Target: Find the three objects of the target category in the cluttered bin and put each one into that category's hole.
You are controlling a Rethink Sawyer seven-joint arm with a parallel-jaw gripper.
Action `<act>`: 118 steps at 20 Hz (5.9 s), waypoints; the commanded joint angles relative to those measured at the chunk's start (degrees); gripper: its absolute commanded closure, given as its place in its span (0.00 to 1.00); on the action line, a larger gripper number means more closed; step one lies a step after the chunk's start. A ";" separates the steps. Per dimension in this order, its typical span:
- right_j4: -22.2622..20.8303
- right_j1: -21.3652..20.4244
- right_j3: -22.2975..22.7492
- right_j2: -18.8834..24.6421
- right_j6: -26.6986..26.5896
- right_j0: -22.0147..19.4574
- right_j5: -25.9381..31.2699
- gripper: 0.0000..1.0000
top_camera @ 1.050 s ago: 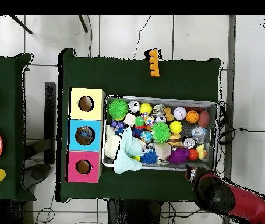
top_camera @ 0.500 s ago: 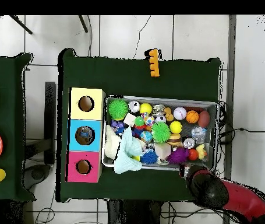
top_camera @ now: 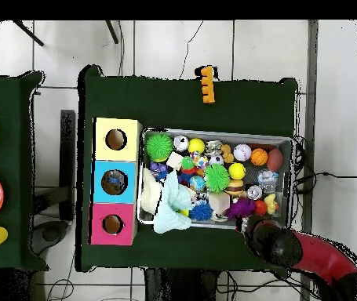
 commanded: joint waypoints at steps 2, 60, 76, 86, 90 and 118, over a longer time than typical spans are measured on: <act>2.90 4.42 -11.94 5.56 -2.53 1.12 9.61 0.00; 8.07 9.22 -29.80 7.12 -3.95 2.95 22.60 0.00; 7.99 10.98 -33.47 7.10 -3.75 4.44 22.58 0.00; 7.31 7.75 -27.53 5.42 -0.88 4.72 19.06 0.00; 7.47 6.13 -24.46 5.21 0.04 4.61 18.34 0.00; 5.45 6.26 -19.55 2.29 7.51 10.57 9.88 0.00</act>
